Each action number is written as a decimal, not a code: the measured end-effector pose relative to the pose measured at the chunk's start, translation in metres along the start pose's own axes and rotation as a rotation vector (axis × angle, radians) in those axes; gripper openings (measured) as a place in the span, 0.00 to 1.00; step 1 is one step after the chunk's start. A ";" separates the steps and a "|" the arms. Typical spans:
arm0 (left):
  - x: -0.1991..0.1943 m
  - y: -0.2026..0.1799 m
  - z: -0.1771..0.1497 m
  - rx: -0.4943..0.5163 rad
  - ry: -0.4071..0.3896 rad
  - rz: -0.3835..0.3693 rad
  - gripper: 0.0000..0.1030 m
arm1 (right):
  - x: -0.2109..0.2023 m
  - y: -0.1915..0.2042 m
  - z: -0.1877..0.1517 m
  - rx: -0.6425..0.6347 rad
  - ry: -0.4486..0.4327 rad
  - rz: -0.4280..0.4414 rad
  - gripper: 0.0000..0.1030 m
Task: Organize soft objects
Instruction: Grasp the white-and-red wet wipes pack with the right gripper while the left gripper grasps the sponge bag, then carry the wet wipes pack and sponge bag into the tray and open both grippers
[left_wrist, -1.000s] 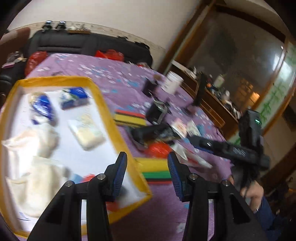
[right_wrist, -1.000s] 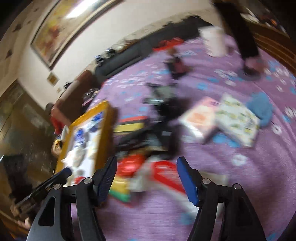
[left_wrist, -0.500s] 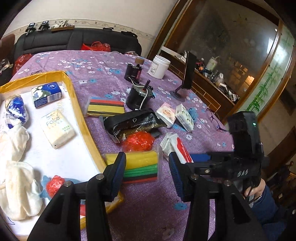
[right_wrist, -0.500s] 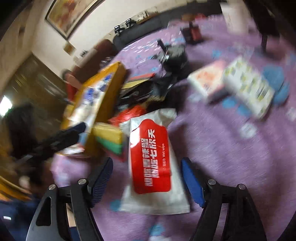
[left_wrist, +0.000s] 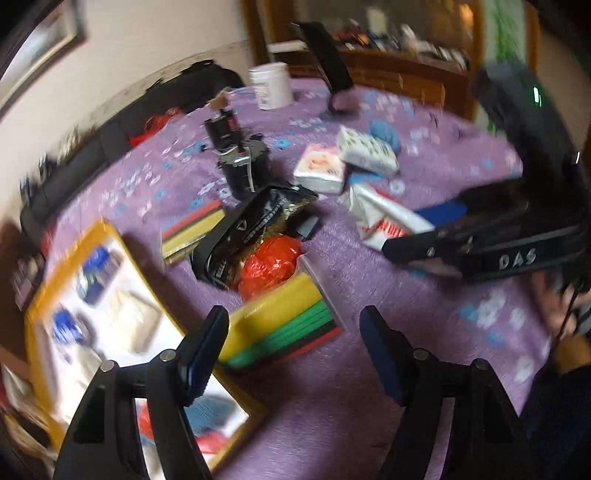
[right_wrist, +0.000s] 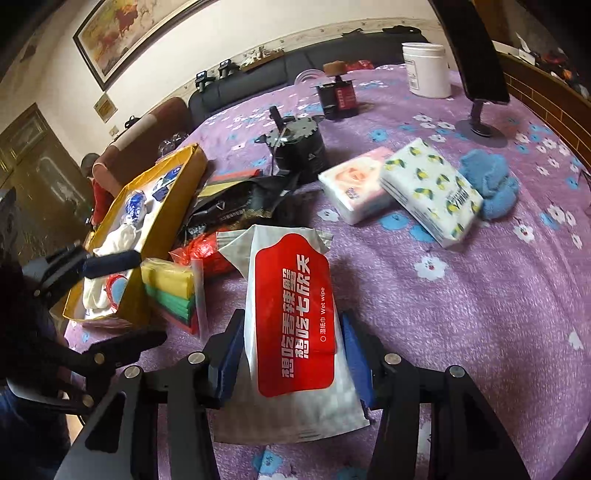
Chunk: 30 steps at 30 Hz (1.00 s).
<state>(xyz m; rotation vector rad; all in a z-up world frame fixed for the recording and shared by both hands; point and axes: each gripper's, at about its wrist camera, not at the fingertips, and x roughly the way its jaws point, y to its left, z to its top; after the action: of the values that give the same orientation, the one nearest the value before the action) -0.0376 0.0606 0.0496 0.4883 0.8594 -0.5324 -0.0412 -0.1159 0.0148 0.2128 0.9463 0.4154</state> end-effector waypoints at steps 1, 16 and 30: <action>0.003 -0.003 0.002 0.046 0.023 0.010 0.75 | 0.003 -0.002 0.000 0.007 0.003 0.000 0.53; 0.042 0.002 0.007 0.248 0.203 0.043 0.59 | 0.001 -0.011 -0.009 0.053 -0.013 0.022 0.53; 0.035 -0.048 0.019 0.015 0.090 -0.175 0.41 | -0.039 -0.033 -0.009 0.109 -0.096 -0.071 0.53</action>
<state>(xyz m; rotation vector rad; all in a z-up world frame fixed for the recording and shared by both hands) -0.0377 0.0042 0.0233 0.4555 0.9910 -0.6815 -0.0604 -0.1621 0.0265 0.2950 0.8803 0.2856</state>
